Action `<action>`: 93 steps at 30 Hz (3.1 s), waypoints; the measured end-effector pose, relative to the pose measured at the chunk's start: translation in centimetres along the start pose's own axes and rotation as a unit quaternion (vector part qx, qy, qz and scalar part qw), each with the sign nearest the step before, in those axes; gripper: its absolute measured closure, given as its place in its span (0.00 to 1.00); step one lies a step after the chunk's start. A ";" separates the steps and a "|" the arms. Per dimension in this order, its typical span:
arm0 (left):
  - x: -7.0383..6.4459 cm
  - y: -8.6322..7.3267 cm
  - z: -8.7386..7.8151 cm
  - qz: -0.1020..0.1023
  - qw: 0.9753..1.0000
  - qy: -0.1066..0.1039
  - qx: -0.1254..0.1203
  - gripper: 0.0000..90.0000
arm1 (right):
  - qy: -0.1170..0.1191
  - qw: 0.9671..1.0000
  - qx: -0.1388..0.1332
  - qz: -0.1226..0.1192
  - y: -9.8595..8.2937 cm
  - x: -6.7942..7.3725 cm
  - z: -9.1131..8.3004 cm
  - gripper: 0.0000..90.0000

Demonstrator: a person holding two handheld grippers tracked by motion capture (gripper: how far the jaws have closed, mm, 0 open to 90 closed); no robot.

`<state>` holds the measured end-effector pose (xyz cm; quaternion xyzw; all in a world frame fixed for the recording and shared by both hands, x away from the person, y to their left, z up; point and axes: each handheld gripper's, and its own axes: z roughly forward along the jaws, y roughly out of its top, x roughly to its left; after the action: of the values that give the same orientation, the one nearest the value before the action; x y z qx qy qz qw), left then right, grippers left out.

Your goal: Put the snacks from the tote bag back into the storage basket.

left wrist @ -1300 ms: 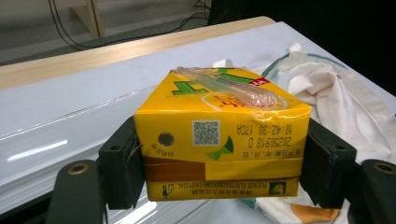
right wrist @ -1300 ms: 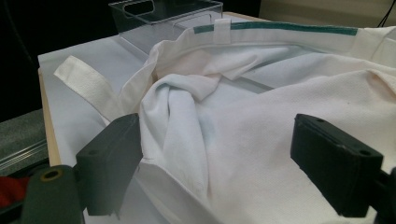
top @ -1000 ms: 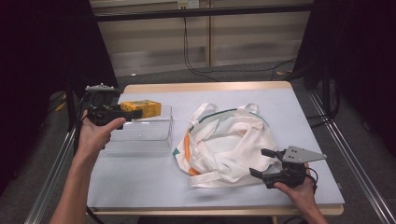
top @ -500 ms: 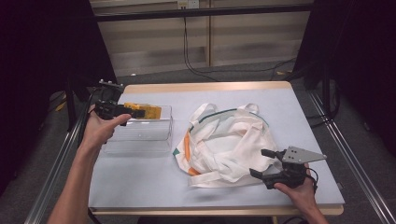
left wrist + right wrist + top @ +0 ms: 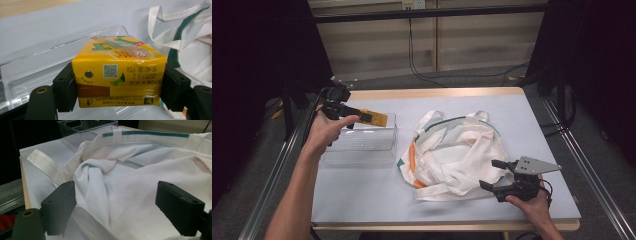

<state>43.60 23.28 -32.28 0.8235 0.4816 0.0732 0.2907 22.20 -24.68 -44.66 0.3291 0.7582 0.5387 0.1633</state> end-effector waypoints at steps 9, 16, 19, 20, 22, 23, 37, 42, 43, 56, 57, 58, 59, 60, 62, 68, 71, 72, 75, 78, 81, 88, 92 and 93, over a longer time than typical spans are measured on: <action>0.3 1.4 1.8 -0.002 0.999 0.021 0.033 0.31 | 0.005 1.000 0.001 0.003 -0.3 -0.5 0.1 0.19; 0.2 2.5 3.0 -0.016 0.997 0.022 0.067 0.31 | 0.006 1.000 0.000 0.010 -0.3 -0.9 0.1 0.19; 0.0 2.7 3.4 -0.021 0.996 0.027 0.077 0.31 | 0.007 1.000 0.000 0.008 -0.3 -0.8 0.2 0.19; 0.0 2.8 3.4 -0.020 0.996 0.026 0.078 0.31 | 0.007 1.000 0.000 0.005 -0.3 -0.8 0.2 0.19; -0.1 2.9 3.7 -0.025 0.995 0.027 0.093 0.31 | 0.010 1.000 0.001 0.004 -0.3 -0.7 0.2 0.19; -0.1 2.9 3.9 -0.028 0.994 0.026 0.099 0.31 | 0.009 1.000 0.001 0.004 -0.3 -0.7 0.3 0.19; -0.5 4.1 6.0 -0.070 0.987 0.030 0.144 0.31 | 0.011 1.000 0.002 -0.001 -0.2 -0.7 0.4 0.19; -0.5 4.4 6.4 -0.086 0.985 0.032 0.147 0.31 | 0.010 1.000 0.005 -0.002 -0.2 -0.6 0.5 0.19; -0.5 4.5 6.4 -0.087 0.984 0.032 0.149 0.31 | 0.012 1.000 0.006 -0.002 -0.2 -0.6 0.5 0.19; -1.3 5.3 7.6 -0.118 0.980 0.049 0.151 0.30 | 0.013 1.000 0.010 -0.013 0.1 0.2 0.5 0.19; -1.2 5.4 7.6 -0.119 0.980 0.050 0.148 0.30 | 0.013 1.000 0.010 -0.014 0.1 0.2 0.6 0.19; -1.2 5.5 7.8 -0.124 0.980 0.052 0.145 0.30 | 0.014 1.000 0.010 -0.014 0.0 0.1 0.6 0.19; -1.2 5.6 7.9 -0.126 0.979 0.049 0.150 0.30 | 0.013 1.000 0.011 -0.012 0.0 0.1 0.6 0.19; -1.3 5.7 8.0 -0.124 0.980 0.057 0.148 0.30 | 0.013 1.000 0.011 -0.012 0.0 0.1 0.6 0.19; -1.5 5.9 8.1 -0.127 0.979 0.060 0.146 0.30 | 0.013 1.000 0.011 -0.013 0.0 0.1 0.6 0.19; -1.6 6.1 8.3 -0.144 0.977 0.068 0.142 0.30 | 0.016 1.000 0.008 -0.014 0.0 0.1 0.5 0.19; -1.7 6.1 8.7 -0.143 0.977 0.071 0.142 0.30 | 0.016 1.000 0.008 -0.014 0.1 0.2 0.5 0.19; -1.7 6.1 8.7 -0.142 0.977 0.071 0.139 0.30 | 0.018 1.000 0.008 -0.014 0.1 0.2 0.5 0.19; -1.5 6.0 8.8 -0.144 0.978 0.071 0.131 0.30 | 0.018 1.000 0.007 -0.016 0.1 0.3 0.5 0.19; -1.5 5.7 9.4 -0.142 0.979 0.073 0.124 0.31 | 0.019 1.000 0.006 -0.016 0.2 0.3 0.6 0.19; -1.7 5.5 9.9 -0.139 0.980 0.076 0.123 0.30 | 0.019 1.000 0.007 -0.017 0.2 0.4 0.6 0.19; -1.8 5.2 10.4 -0.144 0.981 0.065 0.113 0.29 | 0.019 1.000 0.006 -0.015 0.2 0.3 0.6 0.19; -1.8 5.1 10.7 -0.148 0.981 0.062 0.105 0.28 | 0.020 1.000 0.005 -0.015 0.3 0.4 0.6 0.19; -1.7 5.1 10.7 -0.147 0.982 0.061 0.106 0.27 | 0.020 1.000 0.005 -0.015 0.3 0.4 0.6 0.19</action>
<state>50.80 15.62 -38.01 0.7640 0.6190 0.0282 0.1799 22.39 -23.93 -44.59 0.3075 0.7687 0.5390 0.1550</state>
